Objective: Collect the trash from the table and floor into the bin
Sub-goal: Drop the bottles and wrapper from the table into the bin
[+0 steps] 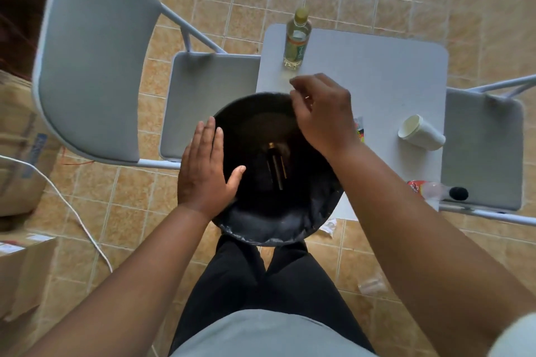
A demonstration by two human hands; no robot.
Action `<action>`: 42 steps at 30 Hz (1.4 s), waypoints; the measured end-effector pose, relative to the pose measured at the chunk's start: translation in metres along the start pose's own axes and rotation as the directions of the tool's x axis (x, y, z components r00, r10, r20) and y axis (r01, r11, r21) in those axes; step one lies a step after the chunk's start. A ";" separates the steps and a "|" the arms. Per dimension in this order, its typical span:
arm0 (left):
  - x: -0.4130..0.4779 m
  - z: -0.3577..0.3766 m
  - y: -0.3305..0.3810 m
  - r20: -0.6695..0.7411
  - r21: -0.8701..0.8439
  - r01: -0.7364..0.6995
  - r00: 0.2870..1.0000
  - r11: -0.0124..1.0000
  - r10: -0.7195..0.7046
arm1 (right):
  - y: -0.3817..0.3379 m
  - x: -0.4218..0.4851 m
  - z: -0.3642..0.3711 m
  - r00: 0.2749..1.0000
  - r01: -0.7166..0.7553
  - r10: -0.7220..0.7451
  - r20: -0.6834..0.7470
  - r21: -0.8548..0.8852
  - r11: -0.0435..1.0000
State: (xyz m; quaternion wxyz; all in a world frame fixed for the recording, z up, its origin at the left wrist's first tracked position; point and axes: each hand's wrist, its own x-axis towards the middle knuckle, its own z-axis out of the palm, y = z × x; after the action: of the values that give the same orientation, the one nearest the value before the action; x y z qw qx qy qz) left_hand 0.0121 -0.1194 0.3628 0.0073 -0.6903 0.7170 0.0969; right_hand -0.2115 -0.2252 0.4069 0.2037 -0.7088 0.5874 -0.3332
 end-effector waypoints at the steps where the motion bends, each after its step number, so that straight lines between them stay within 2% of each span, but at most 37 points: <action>1: 0.000 0.000 0.000 0.003 0.006 0.003 1.000 1.000 -0.003 | 0.007 0.018 0.002 1.000 -0.005 0.005 -0.012 -0.031 0.999; 4: 0.000 0.003 0.000 0.000 0.001 0.011 1.000 1.000 -0.011 | 0.031 0.076 0.017 0.999 -0.041 0.042 0.005 -0.134 0.990; 8: -0.001 0.005 -0.002 -0.014 0.011 0.000 1.000 1.000 0.000 | 0.057 0.133 0.043 0.959 -0.091 0.190 0.212 -0.404 0.910; 10: -0.001 0.006 -0.003 -0.020 0.013 0.002 1.000 1.000 -0.002 | 0.065 0.149 0.055 0.908 -0.068 0.267 0.321 -0.518 0.853; 13: 0.000 0.006 -0.003 -0.030 0.005 -0.002 1.000 1.000 0.002 | 0.074 0.162 0.068 0.832 0.004 0.323 0.452 -0.586 0.810; 15: 0.000 0.006 -0.003 -0.039 0.002 -0.007 0.999 1.000 0.007 | 0.077 0.164 0.071 0.839 0.035 0.308 0.448 -0.610 0.792; 17: 0.001 0.006 -0.003 -0.039 0.001 -0.008 0.999 1.000 0.008 | 0.079 0.161 0.071 0.876 0.039 0.270 0.399 -0.617 0.786; 20: 0.001 0.006 -0.003 -0.039 0.002 -0.011 0.999 1.000 0.011 | 0.087 0.147 0.071 0.889 0.010 0.272 0.369 -0.609 0.793; 23: 0.001 0.006 -0.003 -0.038 -0.002 -0.017 0.999 1.000 0.017 | 0.089 0.130 0.062 0.916 -0.059 0.260 0.304 -0.541 0.839; 26: 0.000 0.006 -0.004 -0.027 -0.005 -0.014 1.000 1.000 0.013 | 0.073 0.107 0.037 0.978 -0.123 0.174 0.113 -0.361 0.925; 28: 0.000 0.005 -0.003 -0.018 -0.009 -0.010 1.000 1.000 0.010 | 0.051 0.083 0.010 0.998 -0.032 0.019 -0.056 -0.232 0.972; 31: 0.001 0.003 -0.003 -0.004 -0.009 -0.009 1.000 1.000 0.008 | 0.005 0.041 -0.037 0.936 0.091 -0.119 -0.333 -0.098 0.991; 34: 0.003 0.001 -0.003 0.007 -0.055 0.004 1.000 0.998 -0.004 | -0.038 0.006 -0.073 0.887 0.164 -0.174 -0.428 -0.061 0.985; 36: 0.002 -0.001 -0.003 0.016 -0.100 0.008 1.000 0.995 -0.007 | -0.055 -0.012 -0.078 0.909 0.170 -0.138 -0.393 0.047 0.984; 38: 0.000 -0.002 -0.003 0.015 -0.130 0.000 1.000 0.992 0.002 | -0.064 -0.023 -0.066 0.951 0.089 -0.046 -0.305 0.128 0.988; 40: 0.000 -0.003 -0.004 0.014 -0.142 -0.012 1.000 0.990 0.014 | -0.065 -0.030 -0.043 0.992 0.002 0.013 -0.127 0.110 0.994; 42: 0.000 -0.004 -0.004 0.015 -0.141 -0.012 1.000 0.990 0.014 | -0.058 -0.036 -0.013 0.990 -0.093 0.091 0.108 0.015 0.996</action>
State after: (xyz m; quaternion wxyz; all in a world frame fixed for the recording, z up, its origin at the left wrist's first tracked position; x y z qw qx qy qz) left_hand 0.0167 -0.1201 0.3664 -0.0362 -0.6836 0.7127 0.1528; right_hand -0.1835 -0.1760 0.4468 0.2574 -0.6956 0.6043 -0.2909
